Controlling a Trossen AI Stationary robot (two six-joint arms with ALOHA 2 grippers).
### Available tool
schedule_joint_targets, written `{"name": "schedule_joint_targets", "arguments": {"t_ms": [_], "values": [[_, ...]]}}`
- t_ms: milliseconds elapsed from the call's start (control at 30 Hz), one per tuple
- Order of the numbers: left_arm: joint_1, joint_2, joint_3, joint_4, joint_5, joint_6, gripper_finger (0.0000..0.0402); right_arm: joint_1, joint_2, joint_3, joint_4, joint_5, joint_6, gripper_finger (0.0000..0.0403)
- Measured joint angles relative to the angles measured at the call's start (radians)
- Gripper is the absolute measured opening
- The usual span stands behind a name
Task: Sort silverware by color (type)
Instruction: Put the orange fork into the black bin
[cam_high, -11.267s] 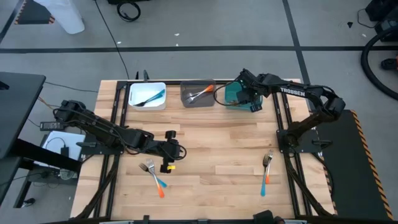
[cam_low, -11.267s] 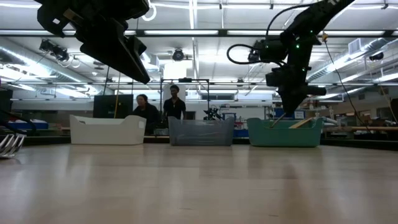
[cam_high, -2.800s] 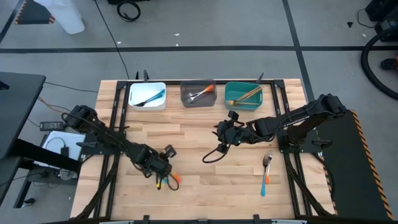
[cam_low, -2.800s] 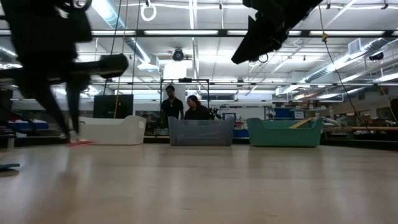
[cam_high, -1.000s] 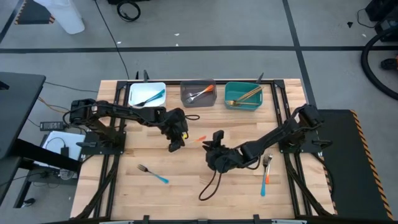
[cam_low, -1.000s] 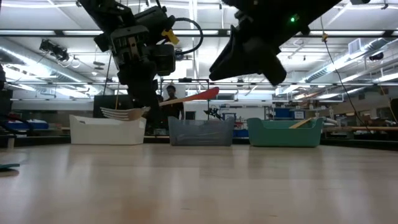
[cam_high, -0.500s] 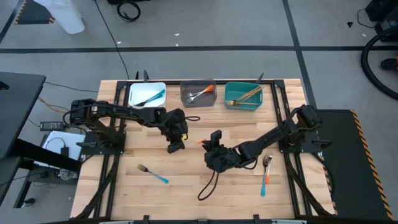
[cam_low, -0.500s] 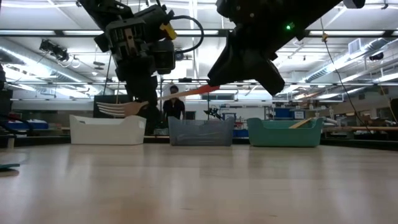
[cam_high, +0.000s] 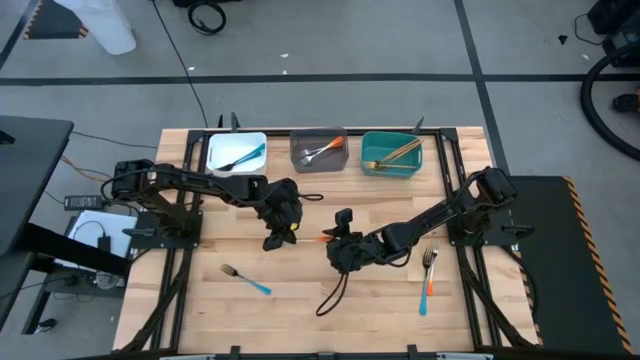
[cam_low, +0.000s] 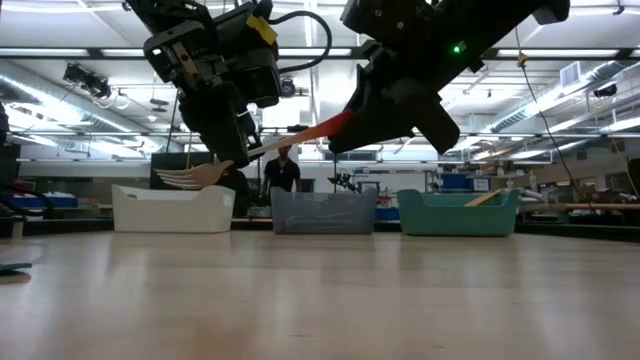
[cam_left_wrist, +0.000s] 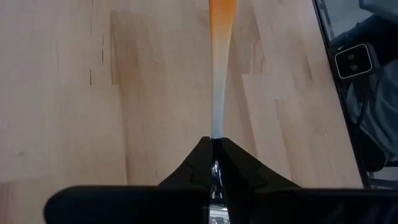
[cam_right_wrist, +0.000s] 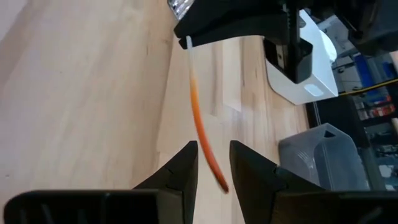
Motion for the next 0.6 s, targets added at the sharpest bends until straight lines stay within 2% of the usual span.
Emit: {"name": "schedule_joint_targets", "arguments": {"t_ms": [333, 600], "values": [[0.001, 0.0, 0.0, -0.001, 0.0, -0.002, 0.0024, 0.0, 0.0, -0.001, 0.017, -0.041, -0.007, 0.0069], [0.001, 0.0, 0.0, -0.002, 0.0, -0.005, 0.0025, 0.0, 0.0, -0.001, 0.03, -0.041, -0.008, 0.0067]]}}
